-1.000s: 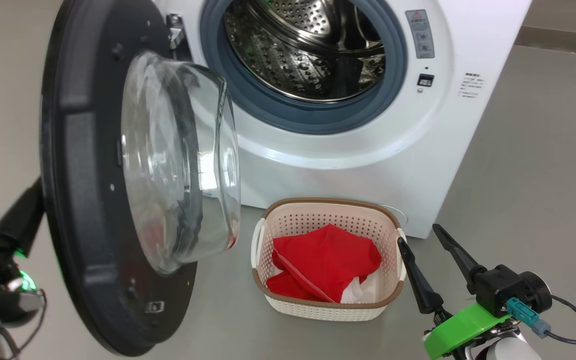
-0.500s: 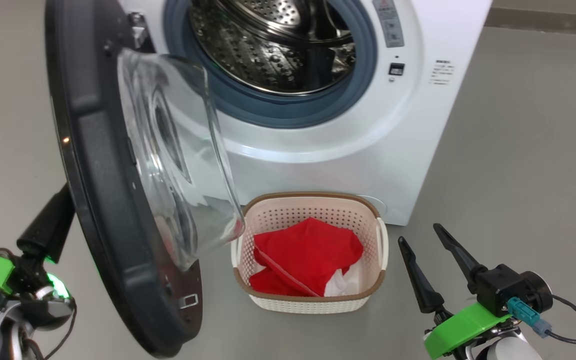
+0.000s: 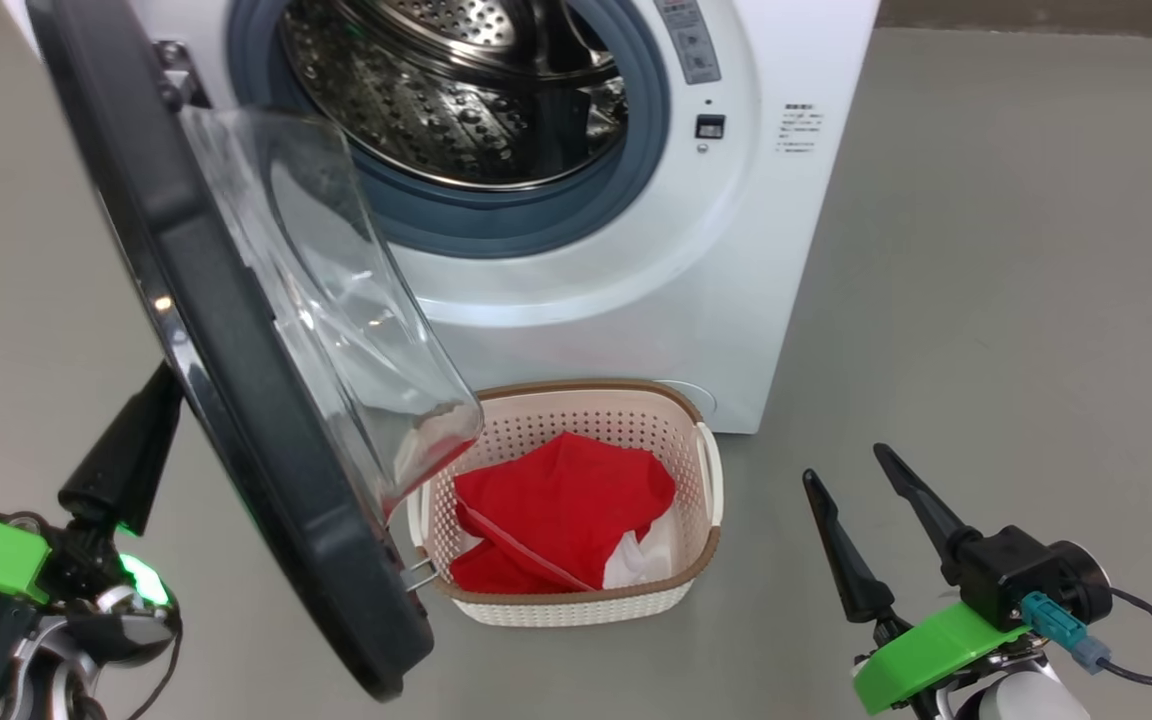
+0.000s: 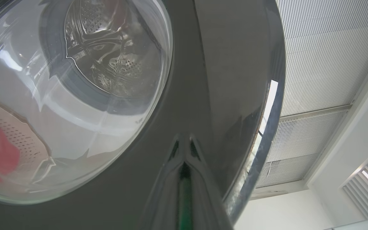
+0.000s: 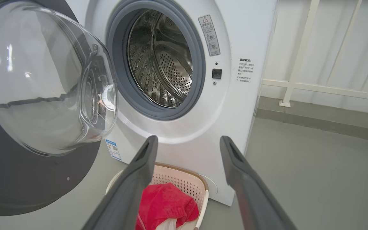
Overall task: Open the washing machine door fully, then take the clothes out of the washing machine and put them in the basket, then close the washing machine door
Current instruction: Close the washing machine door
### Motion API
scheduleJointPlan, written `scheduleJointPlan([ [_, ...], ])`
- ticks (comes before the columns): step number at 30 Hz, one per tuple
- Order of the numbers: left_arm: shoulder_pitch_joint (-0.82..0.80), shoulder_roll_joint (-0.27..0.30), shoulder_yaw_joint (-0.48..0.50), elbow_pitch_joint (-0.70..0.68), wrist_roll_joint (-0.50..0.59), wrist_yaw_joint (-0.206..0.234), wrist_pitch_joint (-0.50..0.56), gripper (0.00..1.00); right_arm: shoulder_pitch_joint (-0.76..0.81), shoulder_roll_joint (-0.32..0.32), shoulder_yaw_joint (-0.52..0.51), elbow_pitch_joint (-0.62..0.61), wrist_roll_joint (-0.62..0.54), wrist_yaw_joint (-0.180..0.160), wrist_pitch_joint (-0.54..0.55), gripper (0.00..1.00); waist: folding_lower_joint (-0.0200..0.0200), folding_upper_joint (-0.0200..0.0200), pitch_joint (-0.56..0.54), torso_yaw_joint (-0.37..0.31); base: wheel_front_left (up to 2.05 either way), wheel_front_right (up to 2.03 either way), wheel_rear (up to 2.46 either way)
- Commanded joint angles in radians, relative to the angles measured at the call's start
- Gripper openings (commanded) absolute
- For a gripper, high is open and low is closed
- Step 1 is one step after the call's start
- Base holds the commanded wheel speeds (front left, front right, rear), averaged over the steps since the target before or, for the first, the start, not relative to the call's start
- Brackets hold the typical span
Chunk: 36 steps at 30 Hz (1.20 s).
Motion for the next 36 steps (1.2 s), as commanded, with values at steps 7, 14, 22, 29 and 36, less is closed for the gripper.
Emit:
scheduleJointPlan([
  [7, 0.004, 0.018, -0.005, -0.024, -0.051, -0.022, -0.008, 0.0, -0.033, -0.001, 0.009, -0.025, 0.003, 0.0, -0.006, 1.0, 0.0, 0.0, 0.003, -0.016, 0.0, 0.0, 0.0],
  [14, 0.008, 0.018, -0.026, -0.011, -0.109, -0.034, -0.031, 0.0, -0.034, 0.001, 0.016, -0.024, 0.006, 0.0, -0.006, 1.0, 0.0, 0.0, 0.005, -0.02, 0.0, 0.0, 0.0],
  [22, 0.015, 0.018, -0.031, -0.005, -0.126, -0.042, -0.05, 0.0, -0.037, 0.002, 0.016, -0.019, 0.009, 0.0, -0.006, 1.0, 0.0, 0.0, 0.005, -0.023, 0.0, 0.0, 0.0],
  [29, 0.031, 0.019, -0.025, -0.018, -0.106, -0.077, -0.085, 0.13, -0.032, 0.003, 0.014, -0.017, 0.011, 0.0, -0.006, 1.0, 0.0, 0.0, 0.004, -0.019, 0.0, 0.0, 0.0],
  [36, 0.058, 0.039, -0.023, -0.033, 0.057, -0.213, -0.22, 1.0, -0.024, 0.004, 0.015, -0.014, 0.014, 0.0, -0.006, 1.0, 0.0, 0.0, -0.005, -0.011, 0.0, 0.0, 0.0],
])
